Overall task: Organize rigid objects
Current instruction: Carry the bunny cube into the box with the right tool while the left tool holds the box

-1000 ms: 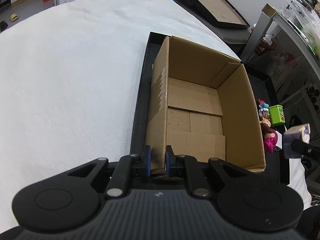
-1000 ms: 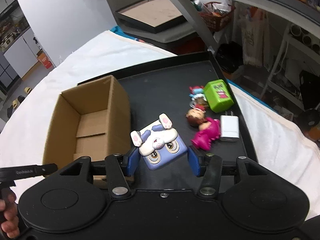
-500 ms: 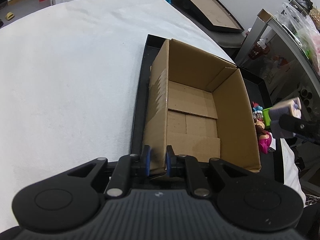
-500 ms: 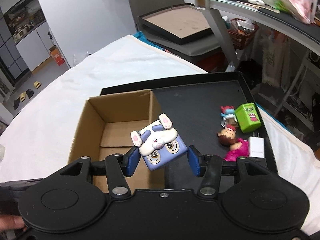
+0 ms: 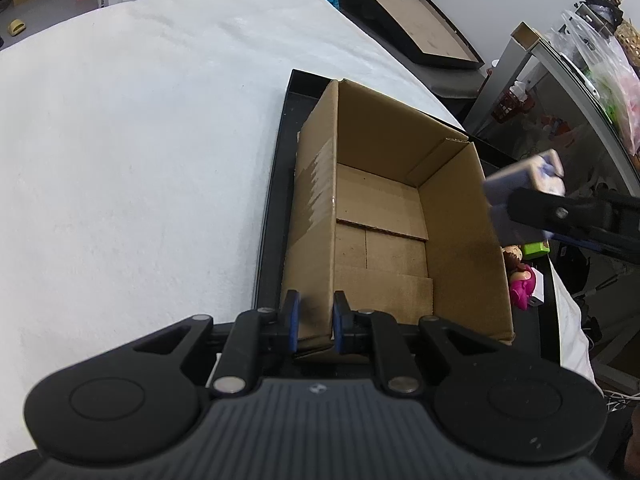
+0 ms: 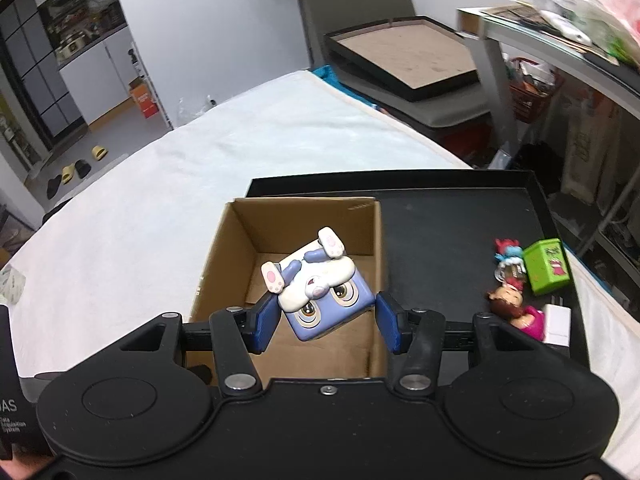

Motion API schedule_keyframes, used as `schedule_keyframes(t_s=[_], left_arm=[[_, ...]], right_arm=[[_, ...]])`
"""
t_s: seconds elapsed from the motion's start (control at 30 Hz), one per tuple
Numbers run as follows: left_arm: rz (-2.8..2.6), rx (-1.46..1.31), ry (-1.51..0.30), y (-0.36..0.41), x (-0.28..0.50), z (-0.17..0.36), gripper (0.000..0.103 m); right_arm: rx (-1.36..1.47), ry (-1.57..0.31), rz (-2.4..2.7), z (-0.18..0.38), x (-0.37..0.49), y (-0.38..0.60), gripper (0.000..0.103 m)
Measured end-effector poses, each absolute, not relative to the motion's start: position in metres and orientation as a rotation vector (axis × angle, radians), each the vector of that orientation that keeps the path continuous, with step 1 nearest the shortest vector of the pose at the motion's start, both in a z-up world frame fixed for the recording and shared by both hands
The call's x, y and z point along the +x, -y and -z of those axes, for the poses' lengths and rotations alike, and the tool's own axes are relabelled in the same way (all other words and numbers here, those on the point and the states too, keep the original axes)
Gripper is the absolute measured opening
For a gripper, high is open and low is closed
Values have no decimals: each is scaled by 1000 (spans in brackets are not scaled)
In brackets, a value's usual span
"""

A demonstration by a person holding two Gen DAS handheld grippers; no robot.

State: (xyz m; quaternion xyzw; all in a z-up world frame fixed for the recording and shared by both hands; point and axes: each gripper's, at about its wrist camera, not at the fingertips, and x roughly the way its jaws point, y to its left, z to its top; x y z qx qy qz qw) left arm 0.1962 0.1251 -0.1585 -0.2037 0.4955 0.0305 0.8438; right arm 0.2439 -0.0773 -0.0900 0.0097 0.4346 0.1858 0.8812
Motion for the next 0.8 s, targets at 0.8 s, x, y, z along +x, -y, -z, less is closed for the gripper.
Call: schedule_keyframes(t_s=[0.8], left_arm=[[-76,-398,-1060,-122,199,159,15]], right_arm=[[38,-911,-442,88,254,73,58]])
